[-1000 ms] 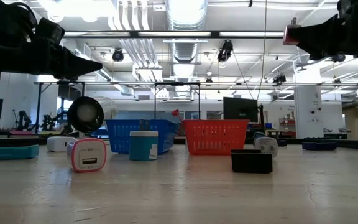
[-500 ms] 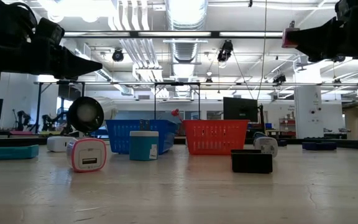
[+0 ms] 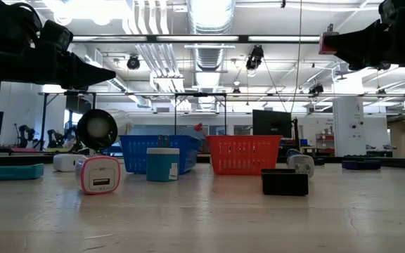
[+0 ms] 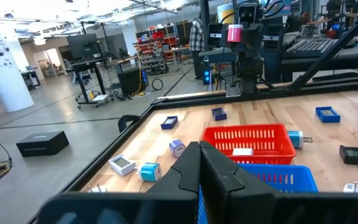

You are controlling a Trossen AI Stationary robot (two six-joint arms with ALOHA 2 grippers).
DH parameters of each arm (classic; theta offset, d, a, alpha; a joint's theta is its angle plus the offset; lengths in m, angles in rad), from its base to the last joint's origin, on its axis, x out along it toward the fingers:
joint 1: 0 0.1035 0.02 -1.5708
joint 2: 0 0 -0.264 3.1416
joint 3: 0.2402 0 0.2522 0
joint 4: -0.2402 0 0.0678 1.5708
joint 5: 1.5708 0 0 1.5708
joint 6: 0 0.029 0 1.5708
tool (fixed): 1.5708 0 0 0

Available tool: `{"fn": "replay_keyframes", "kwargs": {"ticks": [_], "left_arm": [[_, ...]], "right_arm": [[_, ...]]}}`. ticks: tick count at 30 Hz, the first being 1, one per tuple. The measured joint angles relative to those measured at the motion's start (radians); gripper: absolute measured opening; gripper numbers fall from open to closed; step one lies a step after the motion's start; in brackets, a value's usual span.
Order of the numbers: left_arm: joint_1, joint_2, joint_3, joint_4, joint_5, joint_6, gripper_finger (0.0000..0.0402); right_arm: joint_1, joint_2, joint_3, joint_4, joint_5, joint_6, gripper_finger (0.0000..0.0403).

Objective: Pick & Place Office items
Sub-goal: Put the pink charger adapter into the red bin

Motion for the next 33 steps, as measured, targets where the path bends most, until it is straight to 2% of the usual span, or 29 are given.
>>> {"fn": "replay_keyframes", "kwargs": {"ticks": [20,28,33], "left_arm": [[0.000,0.000,0.000,0.000,0.000,0.000,0.0007],[0.000,0.000,0.000,0.000,-0.002,0.008,0.0007],[0.000,0.000,0.000,0.000,-0.025,0.008,0.0007]], "right_arm": [[0.000,0.001,0.001,0.000,0.000,0.006,0.0127],[-0.001,0.002,0.011,0.046,0.057,0.092,0.0127],[-0.001,0.077,0.055,0.022,0.050,0.147,0.0127]]}}
